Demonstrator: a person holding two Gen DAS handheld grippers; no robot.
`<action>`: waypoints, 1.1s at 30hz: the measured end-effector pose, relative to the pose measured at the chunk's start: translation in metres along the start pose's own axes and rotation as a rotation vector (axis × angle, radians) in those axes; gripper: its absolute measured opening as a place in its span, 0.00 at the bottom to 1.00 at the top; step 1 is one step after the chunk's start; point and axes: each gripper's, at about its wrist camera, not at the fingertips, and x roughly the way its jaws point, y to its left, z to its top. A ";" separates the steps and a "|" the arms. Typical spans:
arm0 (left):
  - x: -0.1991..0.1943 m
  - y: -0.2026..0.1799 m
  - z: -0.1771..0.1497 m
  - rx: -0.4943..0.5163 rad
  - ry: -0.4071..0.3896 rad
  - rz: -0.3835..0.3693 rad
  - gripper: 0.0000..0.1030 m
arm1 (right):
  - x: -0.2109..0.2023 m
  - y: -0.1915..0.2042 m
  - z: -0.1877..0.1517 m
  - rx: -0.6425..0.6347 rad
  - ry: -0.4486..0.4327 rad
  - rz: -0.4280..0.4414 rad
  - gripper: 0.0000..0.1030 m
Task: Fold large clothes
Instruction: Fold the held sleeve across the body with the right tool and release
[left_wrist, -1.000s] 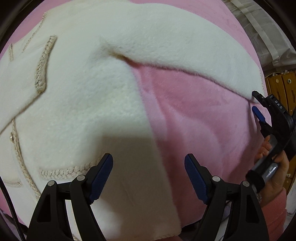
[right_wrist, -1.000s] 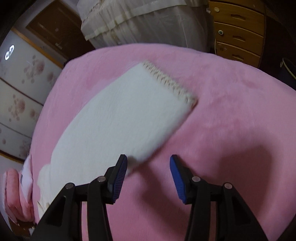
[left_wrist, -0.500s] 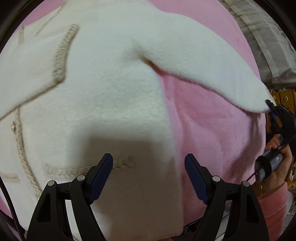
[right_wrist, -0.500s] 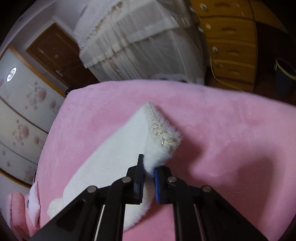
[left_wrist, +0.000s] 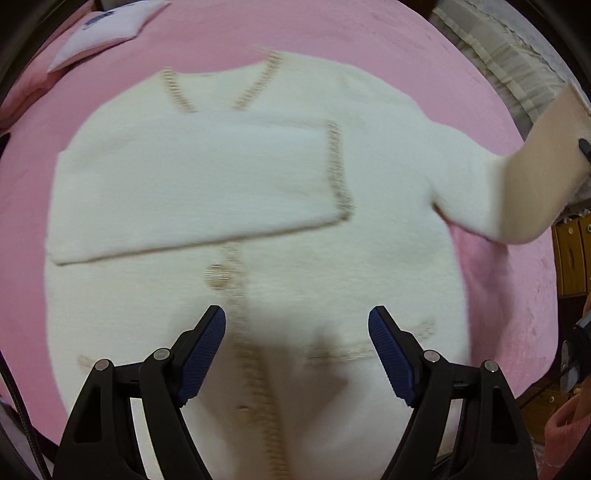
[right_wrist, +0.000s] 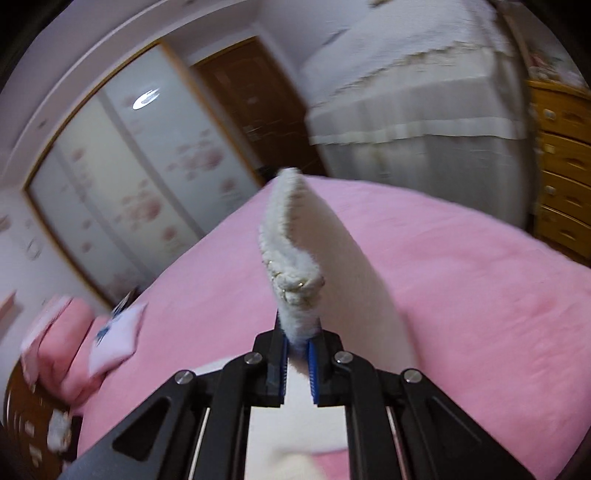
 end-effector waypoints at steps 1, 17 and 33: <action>-0.003 0.014 0.000 -0.012 -0.005 0.007 0.76 | 0.004 0.012 -0.009 -0.005 0.029 0.016 0.08; 0.022 0.079 -0.008 -0.140 -0.036 0.074 0.76 | 0.086 0.094 -0.178 -0.145 0.511 0.021 0.45; 0.056 0.007 0.037 -0.127 -0.087 -0.202 0.76 | 0.023 0.015 -0.175 -0.085 0.546 -0.067 0.55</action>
